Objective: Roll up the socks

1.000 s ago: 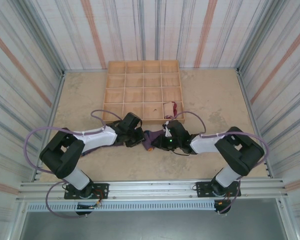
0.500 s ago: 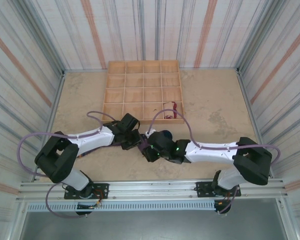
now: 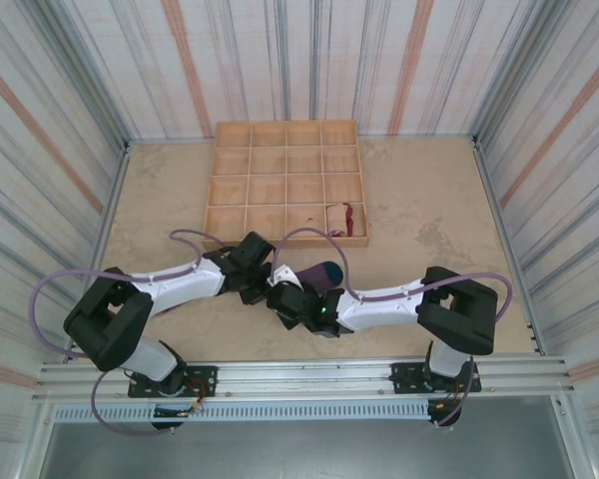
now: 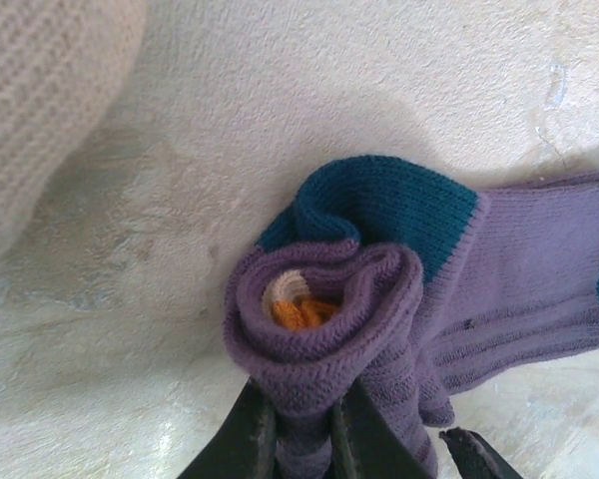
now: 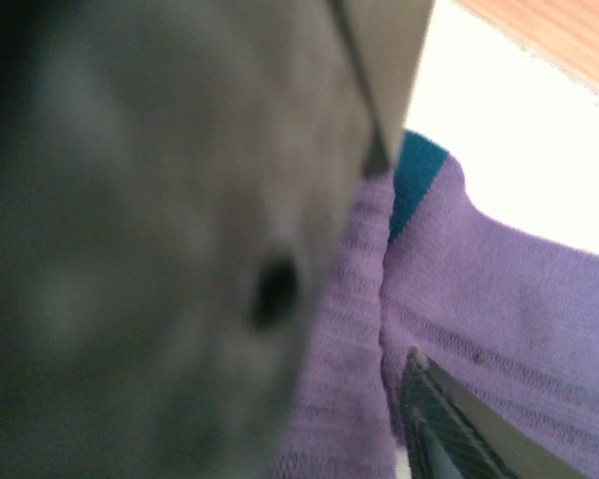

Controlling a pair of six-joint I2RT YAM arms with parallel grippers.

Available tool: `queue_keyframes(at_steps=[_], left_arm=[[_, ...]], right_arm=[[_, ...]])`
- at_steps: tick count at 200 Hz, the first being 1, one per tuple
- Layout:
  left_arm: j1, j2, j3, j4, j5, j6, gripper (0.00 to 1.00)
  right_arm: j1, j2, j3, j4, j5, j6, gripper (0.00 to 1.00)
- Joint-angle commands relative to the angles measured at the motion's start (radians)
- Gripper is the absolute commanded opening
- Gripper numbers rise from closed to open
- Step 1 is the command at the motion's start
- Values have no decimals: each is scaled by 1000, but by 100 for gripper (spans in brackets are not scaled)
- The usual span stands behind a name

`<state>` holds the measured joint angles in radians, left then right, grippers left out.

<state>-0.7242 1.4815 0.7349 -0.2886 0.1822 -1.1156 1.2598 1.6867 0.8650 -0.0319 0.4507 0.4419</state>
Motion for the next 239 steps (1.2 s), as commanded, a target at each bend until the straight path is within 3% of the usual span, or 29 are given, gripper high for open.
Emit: queue_keyframes(at_steps=[1, 77, 147, 198, 219, 239], left_arm=[[-12, -33, -22, -28, 12, -18, 0], [19, -56, -35, -26, 45, -13, 0], [50, -52, -43, -18, 97, -6, 0], [67, -71, -78, 33, 134, -22, 1], [85, -103, -99, 45, 145, -23, 9], [102, -132, -112, 40, 151, -18, 24]], right_arm=[[6, 54, 17, -28, 49, -14, 47], [16, 49, -77, 25, 20, 45, 44], [24, 44, -133, 101, -27, 55, 49], [-11, 88, -153, 131, -78, 101, 27], [-32, 73, -176, 159, -105, 118, 13], [-68, 56, -208, 213, -171, 134, 2]])
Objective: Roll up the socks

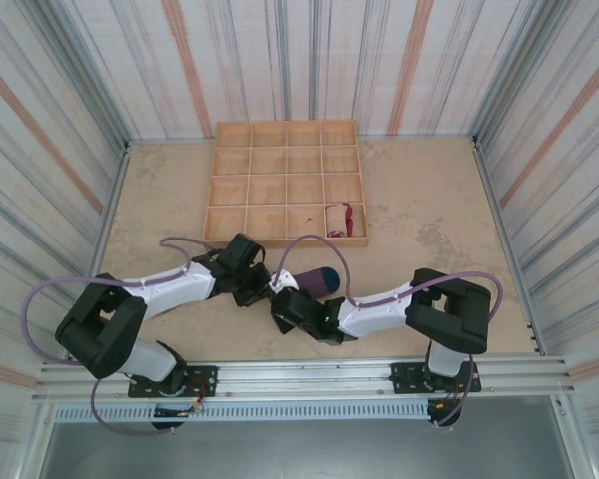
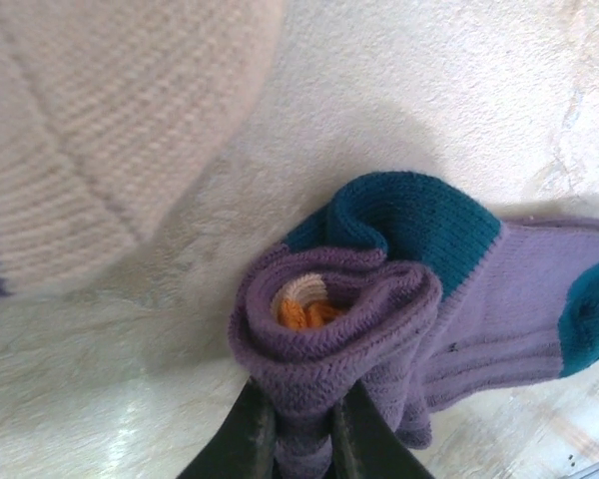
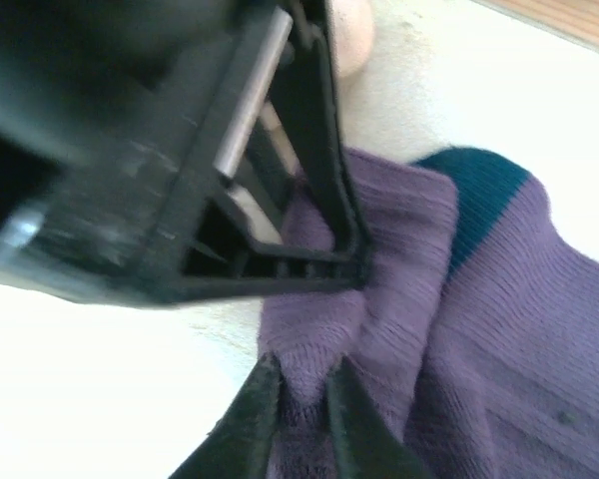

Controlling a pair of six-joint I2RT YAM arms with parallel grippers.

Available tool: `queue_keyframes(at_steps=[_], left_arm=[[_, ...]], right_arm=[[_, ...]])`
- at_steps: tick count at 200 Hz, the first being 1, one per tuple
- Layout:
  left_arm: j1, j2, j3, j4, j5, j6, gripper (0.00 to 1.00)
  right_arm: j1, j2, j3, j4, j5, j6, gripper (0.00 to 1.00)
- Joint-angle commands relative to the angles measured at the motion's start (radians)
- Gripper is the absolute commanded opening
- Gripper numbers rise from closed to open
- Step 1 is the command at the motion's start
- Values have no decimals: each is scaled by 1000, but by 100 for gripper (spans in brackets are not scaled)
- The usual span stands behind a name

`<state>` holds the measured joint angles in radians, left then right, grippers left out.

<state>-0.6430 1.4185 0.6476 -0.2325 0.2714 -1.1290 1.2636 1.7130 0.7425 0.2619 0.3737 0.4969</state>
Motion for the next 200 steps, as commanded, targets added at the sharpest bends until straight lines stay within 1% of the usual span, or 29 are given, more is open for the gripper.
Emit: queue_keyframes(at_steps=[1, 6, 18, 27, 36, 53, 66, 80, 93, 112, 130, 143, 158, 200], left_arm=[[22, -70, -26, -15, 61, -5, 24], [25, -76, -29, -15, 62, -5, 26], [32, -94, -42, -5, 64, -6, 37], [37, -105, -52, 1, 67, -13, 45], [39, -115, -61, 8, 70, -16, 48], [40, -131, -74, 15, 74, -20, 50], [40, -139, -83, 22, 72, -24, 50], [41, -142, -88, 29, 72, -27, 50], [42, -139, -88, 35, 72, -26, 50], [41, -130, -81, 41, 75, -21, 50], [40, -123, -77, 53, 72, -15, 49], [40, -118, -76, 76, 72, -4, 49], [41, -111, -69, 86, 64, 10, 49], [37, -78, -43, 112, 54, 40, 49]], right_arm=[[-74, 30, -88, -79, -98, 82, 1], [-89, 25, -102, -55, -125, 94, 0], [-121, 16, -147, 11, -192, 126, 0], [-151, 13, -188, 92, -252, 154, 0], [-175, 14, -221, 153, -298, 176, 0], [-203, 17, -248, 204, -346, 202, 0], [-238, 31, -267, 266, -423, 227, 0], [-296, 67, -302, 401, -544, 292, 0], [-344, 105, -338, 543, -626, 369, 0], [-406, 183, -377, 740, -716, 493, 0], [-452, 259, -379, 839, -782, 598, 0], [-465, 306, -388, 925, -808, 658, 0], [-474, 341, -414, 1001, -798, 736, 0], [-484, 326, -484, 998, -733, 832, 0]])
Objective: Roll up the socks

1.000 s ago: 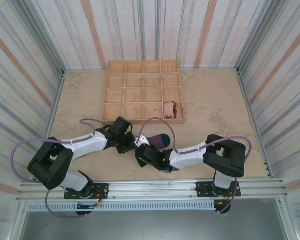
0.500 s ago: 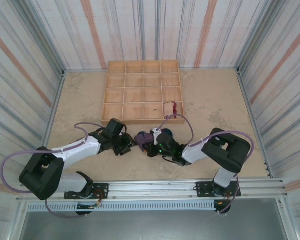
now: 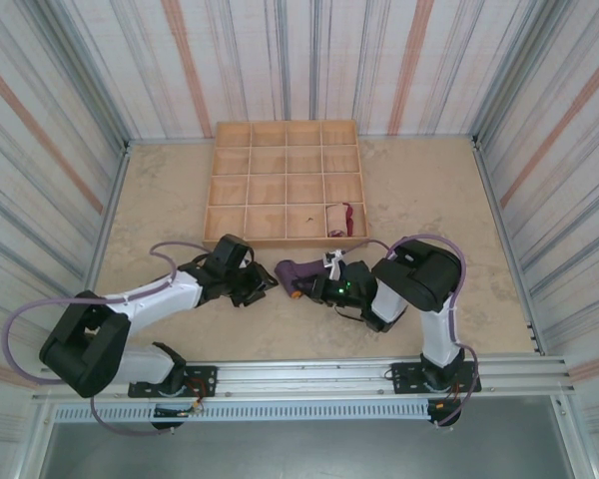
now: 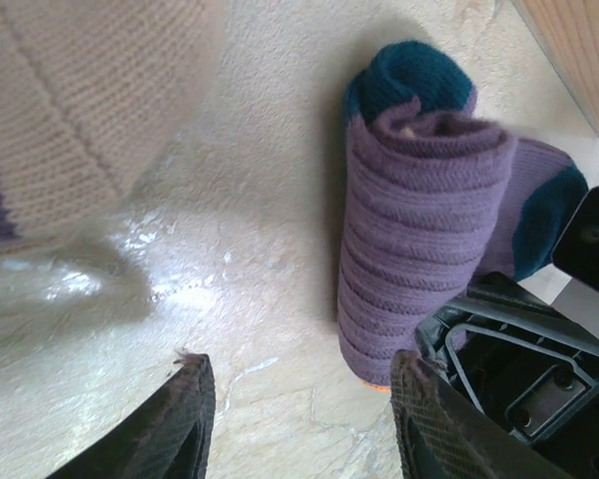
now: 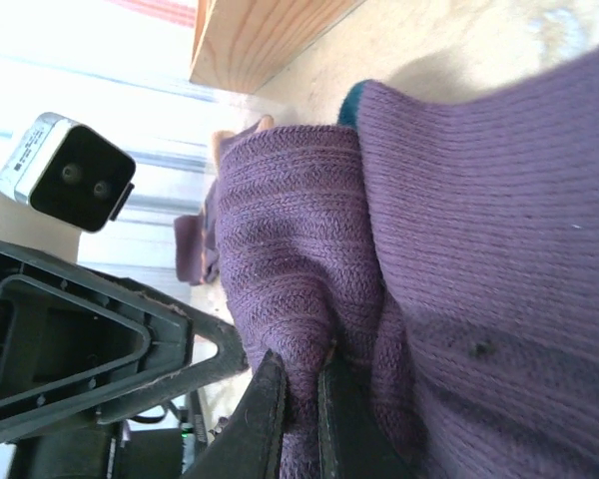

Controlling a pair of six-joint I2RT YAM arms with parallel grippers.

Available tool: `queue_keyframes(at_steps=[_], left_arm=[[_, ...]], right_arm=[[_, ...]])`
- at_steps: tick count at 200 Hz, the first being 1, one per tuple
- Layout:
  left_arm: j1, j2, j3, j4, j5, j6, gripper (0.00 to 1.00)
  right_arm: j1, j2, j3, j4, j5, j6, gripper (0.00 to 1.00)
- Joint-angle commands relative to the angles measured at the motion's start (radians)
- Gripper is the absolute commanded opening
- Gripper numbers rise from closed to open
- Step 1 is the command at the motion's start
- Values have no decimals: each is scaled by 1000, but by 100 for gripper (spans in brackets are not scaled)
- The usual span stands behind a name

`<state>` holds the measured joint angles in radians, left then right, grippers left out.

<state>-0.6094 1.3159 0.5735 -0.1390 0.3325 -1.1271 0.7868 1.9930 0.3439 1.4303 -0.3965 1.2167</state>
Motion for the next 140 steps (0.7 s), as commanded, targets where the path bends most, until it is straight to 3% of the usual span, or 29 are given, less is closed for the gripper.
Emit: queue_keyframes(at_steps=[1, 63, 90, 140], left_arm=[[3, 27, 33, 18, -7, 38, 49], [-29, 99, 82, 33, -12, 50, 48], [-41, 120, 93, 49, -21, 50, 48], [-86, 192, 146, 101, -49, 102, 48]], right_arm=[[-7, 46, -86, -170, 37, 112, 0], [-22, -90, -137, -443, 130, 143, 0], [-19, -202, -77, -775, 164, 123, 0], [-37, -320, -62, -957, 206, 121, 0]])
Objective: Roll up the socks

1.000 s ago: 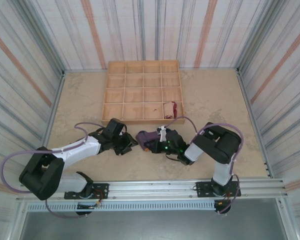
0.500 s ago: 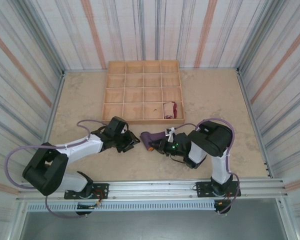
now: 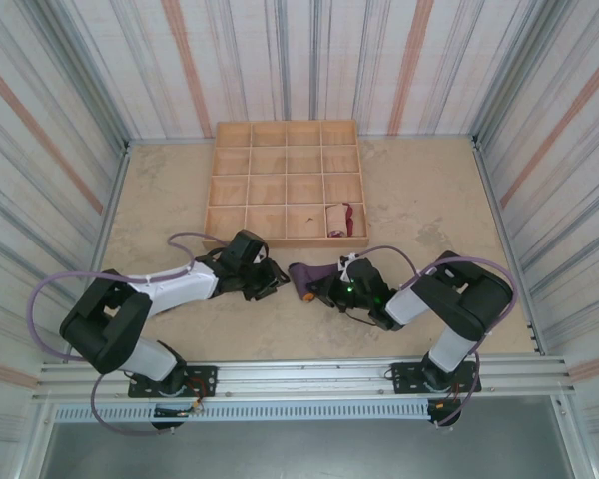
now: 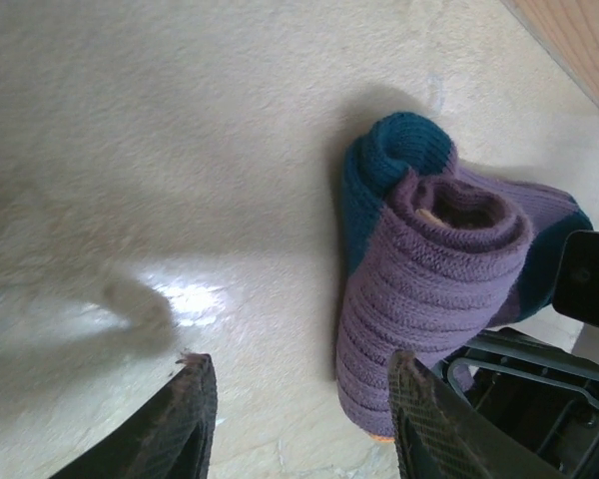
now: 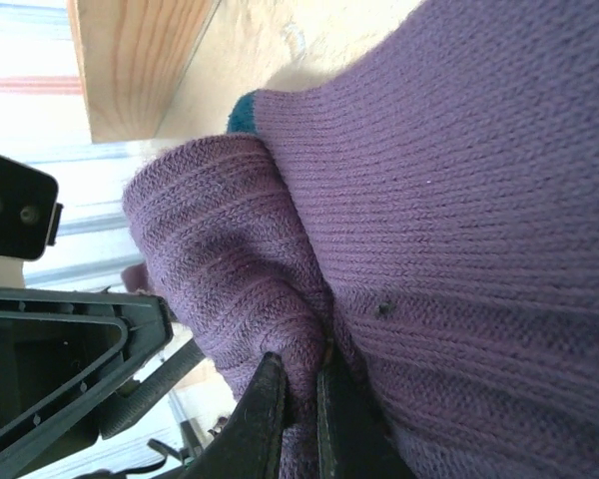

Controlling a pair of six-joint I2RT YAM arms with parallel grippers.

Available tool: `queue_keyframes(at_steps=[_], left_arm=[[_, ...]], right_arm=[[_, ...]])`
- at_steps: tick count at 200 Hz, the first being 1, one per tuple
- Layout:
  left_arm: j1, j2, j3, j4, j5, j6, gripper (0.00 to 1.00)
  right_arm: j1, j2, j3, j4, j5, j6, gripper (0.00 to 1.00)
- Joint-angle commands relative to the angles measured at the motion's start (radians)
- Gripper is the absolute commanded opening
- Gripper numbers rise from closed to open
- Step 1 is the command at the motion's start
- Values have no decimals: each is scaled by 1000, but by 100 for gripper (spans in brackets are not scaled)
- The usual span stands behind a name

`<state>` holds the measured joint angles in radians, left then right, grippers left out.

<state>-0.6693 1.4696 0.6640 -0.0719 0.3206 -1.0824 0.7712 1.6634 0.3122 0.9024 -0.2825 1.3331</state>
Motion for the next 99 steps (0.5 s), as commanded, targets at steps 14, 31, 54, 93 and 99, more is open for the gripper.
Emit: queue_keyframes(at_steps=[14, 31, 54, 93, 99], left_arm=[[-41, 62, 68, 62, -55, 68, 48], [-54, 89, 71, 116, -72, 71, 47], [-59, 140, 85, 150, -77, 72, 45], [-60, 210, 91, 175, -80, 53, 37], [-61, 217, 93, 176, -81, 51, 35]], right_arm=[[-25, 10, -10, -437, 66, -16, 0], [-27, 35, 0, -398, 37, -25, 0], [-26, 75, -7, -327, 17, -11, 0], [-25, 71, -10, -327, 22, -15, 0], [-26, 68, -6, -333, 22, -18, 0]])
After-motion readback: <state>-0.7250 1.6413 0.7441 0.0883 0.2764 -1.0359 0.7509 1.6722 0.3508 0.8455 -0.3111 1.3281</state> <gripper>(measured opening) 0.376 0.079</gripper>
